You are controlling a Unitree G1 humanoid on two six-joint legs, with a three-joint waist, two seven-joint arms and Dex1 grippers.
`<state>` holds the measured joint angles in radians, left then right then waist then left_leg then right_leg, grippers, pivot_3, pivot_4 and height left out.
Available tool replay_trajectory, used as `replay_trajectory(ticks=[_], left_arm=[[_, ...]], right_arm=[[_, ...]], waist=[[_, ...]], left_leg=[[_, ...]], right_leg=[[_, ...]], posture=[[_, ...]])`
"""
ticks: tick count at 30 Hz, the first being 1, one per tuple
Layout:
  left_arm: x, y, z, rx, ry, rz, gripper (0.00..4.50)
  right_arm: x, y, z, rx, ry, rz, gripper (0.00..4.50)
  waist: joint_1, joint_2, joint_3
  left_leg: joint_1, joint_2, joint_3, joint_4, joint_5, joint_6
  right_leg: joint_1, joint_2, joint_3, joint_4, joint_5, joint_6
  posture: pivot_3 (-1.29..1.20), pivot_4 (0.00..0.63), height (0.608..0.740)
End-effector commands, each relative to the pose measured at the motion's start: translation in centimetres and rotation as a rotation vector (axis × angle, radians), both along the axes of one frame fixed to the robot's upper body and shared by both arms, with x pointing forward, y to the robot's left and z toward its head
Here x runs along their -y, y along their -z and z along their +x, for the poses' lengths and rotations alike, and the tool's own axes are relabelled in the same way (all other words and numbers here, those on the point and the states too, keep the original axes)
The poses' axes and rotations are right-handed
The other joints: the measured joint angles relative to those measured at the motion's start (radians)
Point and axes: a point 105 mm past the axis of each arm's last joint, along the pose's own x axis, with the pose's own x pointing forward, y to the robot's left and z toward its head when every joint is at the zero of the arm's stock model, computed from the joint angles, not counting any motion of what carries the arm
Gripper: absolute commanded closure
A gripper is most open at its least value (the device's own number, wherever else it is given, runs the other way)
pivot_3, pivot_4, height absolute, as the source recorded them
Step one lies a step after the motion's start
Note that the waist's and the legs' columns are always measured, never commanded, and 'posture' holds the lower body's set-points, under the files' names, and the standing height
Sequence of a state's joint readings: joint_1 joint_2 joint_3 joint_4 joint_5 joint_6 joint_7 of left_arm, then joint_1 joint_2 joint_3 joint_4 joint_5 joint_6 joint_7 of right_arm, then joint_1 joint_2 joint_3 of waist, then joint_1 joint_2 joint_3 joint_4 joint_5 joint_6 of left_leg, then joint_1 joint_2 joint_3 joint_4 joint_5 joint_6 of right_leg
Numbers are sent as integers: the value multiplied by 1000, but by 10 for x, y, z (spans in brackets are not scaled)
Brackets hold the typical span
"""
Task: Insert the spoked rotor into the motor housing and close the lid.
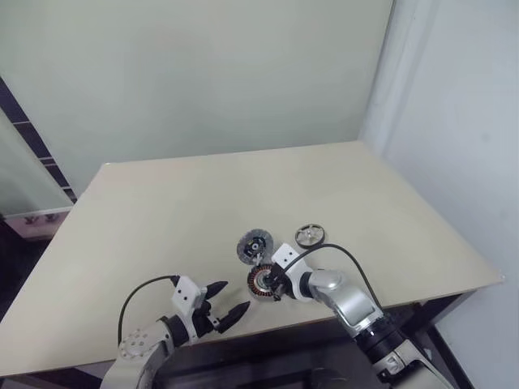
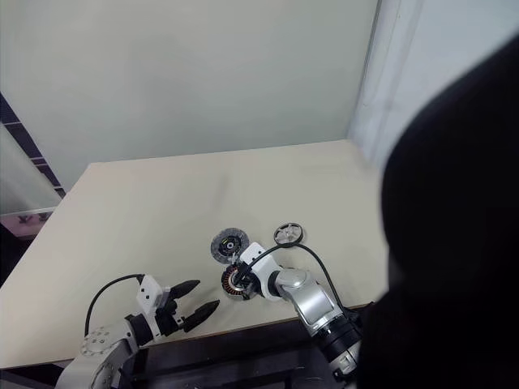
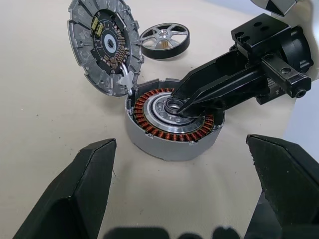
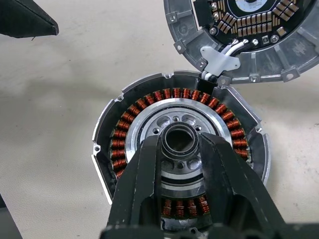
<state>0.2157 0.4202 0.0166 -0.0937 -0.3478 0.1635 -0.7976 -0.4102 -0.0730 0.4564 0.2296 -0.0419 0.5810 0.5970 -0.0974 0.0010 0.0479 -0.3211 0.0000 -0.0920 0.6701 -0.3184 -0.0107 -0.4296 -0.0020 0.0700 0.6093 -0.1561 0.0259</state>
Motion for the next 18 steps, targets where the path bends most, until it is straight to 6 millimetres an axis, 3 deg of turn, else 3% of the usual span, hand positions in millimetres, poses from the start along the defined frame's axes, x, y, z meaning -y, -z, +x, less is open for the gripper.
replay_trajectory(ticks=[1, 15, 18], left_arm=[[1, -11, 5, 53, 15, 13, 0], [2, -11, 5, 55, 15, 11, 0], [2, -11, 5, 54, 16, 12, 0]], right_arm=[[-5, -8, 2, 33, -16, 10, 3685], [-3, -3, 1, 31, -14, -6, 3685], [-3, -3, 0, 25, -14, -6, 2666]], waist=[[0, 0, 0], [0, 0, 0], [0, 0, 0]], left_leg=[[0, 0, 0, 0, 0, 0], [0, 0, 0, 0, 0, 0], [0, 0, 0, 0, 0, 0]], right_leg=[[0, 0, 0, 0, 0, 0], [0, 0, 0, 0, 0, 0], [0, 0, 0, 0, 0, 0]], posture=[[0, 0, 740], [0, 0, 740], [0, 0, 740]])
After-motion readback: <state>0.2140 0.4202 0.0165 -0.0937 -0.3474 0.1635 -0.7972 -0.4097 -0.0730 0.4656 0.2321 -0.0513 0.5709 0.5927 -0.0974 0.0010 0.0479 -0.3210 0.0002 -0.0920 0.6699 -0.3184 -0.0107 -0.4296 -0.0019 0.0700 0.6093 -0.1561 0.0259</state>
